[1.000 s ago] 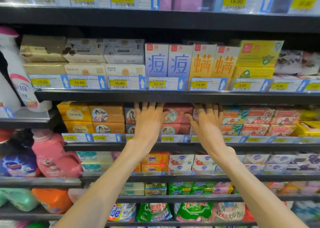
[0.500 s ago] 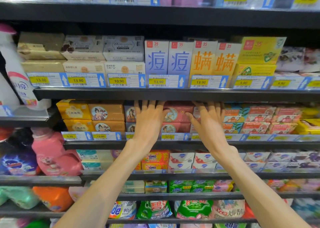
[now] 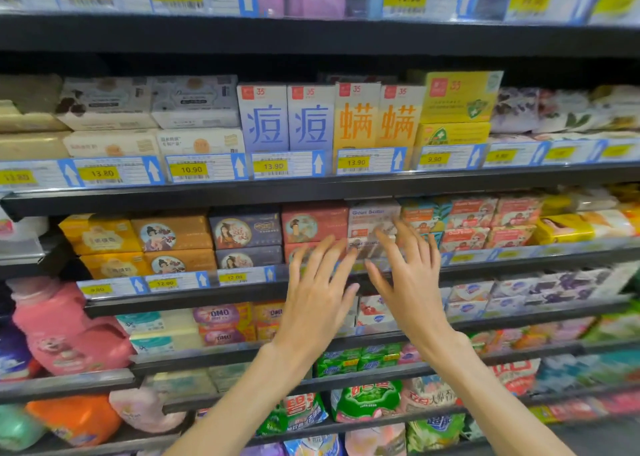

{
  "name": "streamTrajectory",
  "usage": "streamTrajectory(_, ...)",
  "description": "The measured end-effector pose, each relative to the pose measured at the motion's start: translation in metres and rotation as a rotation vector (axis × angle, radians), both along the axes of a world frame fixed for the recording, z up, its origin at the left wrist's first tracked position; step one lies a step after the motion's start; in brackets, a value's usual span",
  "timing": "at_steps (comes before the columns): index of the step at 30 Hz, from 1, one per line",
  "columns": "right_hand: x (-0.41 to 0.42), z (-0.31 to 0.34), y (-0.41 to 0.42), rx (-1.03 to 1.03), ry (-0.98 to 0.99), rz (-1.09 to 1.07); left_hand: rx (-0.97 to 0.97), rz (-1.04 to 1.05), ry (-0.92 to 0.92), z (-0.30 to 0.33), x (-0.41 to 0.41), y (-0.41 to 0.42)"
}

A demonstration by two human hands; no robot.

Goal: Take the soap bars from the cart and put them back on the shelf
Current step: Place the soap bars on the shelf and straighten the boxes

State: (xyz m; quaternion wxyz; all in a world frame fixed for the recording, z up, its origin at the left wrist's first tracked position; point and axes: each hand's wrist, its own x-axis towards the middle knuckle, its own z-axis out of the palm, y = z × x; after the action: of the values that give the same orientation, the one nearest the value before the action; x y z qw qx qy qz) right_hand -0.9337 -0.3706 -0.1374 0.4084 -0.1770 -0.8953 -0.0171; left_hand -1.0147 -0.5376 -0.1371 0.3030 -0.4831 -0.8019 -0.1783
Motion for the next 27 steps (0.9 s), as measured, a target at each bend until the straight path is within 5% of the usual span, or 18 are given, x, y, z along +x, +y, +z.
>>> streamTrajectory(11, 0.06, -0.016, 0.077, 0.029, -0.118, 0.025, -0.106, 0.139, -0.121, -0.021, 0.046, 0.083)
streamTrajectory(27, 0.044, -0.015, 0.097, 0.038, -0.255, 0.097, -0.084, 0.283, -0.135, -0.017, 0.048, 0.097)
